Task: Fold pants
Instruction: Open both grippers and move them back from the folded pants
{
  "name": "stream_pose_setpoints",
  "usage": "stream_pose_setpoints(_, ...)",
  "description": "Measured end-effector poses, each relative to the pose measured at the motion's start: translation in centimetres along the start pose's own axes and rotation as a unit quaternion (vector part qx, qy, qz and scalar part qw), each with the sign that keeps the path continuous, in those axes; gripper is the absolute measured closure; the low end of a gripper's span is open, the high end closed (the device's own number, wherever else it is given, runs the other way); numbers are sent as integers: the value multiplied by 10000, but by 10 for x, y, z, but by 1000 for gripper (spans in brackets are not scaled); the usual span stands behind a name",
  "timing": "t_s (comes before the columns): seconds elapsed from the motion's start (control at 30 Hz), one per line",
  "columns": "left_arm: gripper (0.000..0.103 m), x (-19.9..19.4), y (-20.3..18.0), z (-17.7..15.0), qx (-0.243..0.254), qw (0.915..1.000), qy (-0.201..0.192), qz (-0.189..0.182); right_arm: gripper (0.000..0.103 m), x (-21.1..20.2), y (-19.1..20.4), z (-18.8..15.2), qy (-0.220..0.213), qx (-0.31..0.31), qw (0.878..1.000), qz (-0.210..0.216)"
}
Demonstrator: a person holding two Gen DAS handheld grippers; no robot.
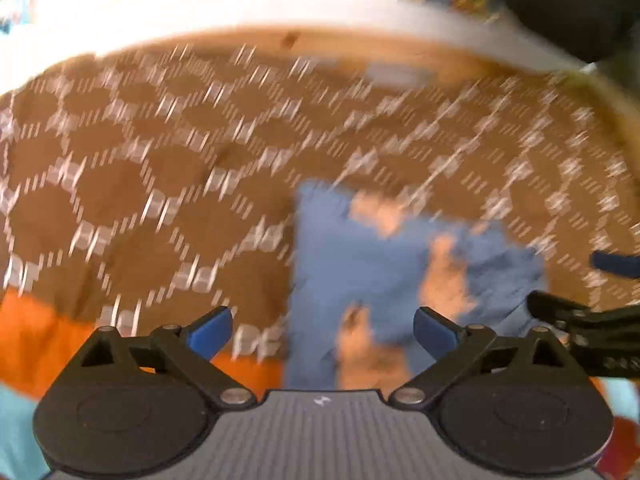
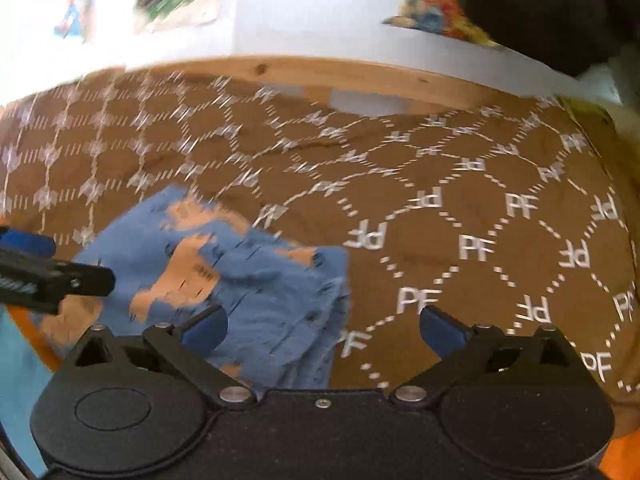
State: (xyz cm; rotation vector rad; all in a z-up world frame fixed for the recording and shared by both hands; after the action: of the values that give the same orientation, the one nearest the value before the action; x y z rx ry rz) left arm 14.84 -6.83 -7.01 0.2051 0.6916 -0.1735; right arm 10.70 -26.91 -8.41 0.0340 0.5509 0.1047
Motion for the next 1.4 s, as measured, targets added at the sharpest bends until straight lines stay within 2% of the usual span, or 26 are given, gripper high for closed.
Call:
stream_pose_setpoints(0.07,4,9,4,-11,-107,9993,348,63,1,2,14,-10,61,-568,9982,-166)
stream_pose_setpoints(0.17,1,9,12,-20,-437,9978,496,-34,1,-3,18,-23,-68,-1265,9907,-486)
stream_pose_setpoints(0.3,0,8,13,-21,-499,9970,582,-67,1,-16,2,-27,-127,-1144,9923,-456)
stream_pose_setpoints(0.43,0,8,12,-19,-469,9971,593,-44,1,-22,-8,-27,-121,-736,9966,-342)
stream_pose_setpoints(0.53,1,9,14,-17,-505,9969,602,-30,1,-33,-9,-22,-370,-561,9973,-306)
stream_pose_setpoints(0.63,0,6,14,-15,-538,9970,561,7,1,-38,-14,-11,-713,-548,9949,-463)
stream_pose_setpoints(0.77,0,-3,12,-6,-531,9985,99,27,1,-18,-13,3,-656,-652,9944,-514)
stream_pose_setpoints(0.83,0,-7,12,0,-419,9988,-221,119,1,-4,-7,1,-490,-812,9942,-504)
stream_pose_setpoints(0.87,0,-5,11,1,-298,9990,-262,201,1,5,-4,-5,-344,-948,9930,-610)
stream_pose_setpoints(0.97,0,16,11,-1,-43,9990,151,421,1,7,-7,-19,-461,-891,9928,-651)
stream_pose_setpoints(1.07,0,24,19,-5,-413,9984,293,262,1,5,-13,-23,-523,-721,9943,-584)
stream_pose_setpoints(1.13,0,23,20,-4,-443,9982,312,241,1,4,-15,-23,-546,-633,9952,-514)
stream_pose_setpoints(1.23,0,13,21,2,-486,9983,89,312,1,-7,-18,-18,-710,-551,9947,-506)
stream_pose_setpoints(1.3,0,1,23,13,-547,9964,-431,487,1,-13,-21,-11,-1033,-477,9914,-648)
stream_pose_setpoints(1.4,0,6,14,43,-141,9951,-762,615,1,-2,-23,7,-1108,-410,9900,-768)
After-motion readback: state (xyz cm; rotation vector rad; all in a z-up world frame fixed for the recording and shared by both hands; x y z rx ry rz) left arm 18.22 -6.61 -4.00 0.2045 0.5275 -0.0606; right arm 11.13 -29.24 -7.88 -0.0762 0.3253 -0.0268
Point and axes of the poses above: each gripper's, at about its wrist camera, not at the fingertips, and x roughly the way its jaws point, y to its left, z to its top, the point moved 2 cm from there along x, roughly the way its jaws point, and after that the axes turned 11 degrees about x, right-handed, at the moved point
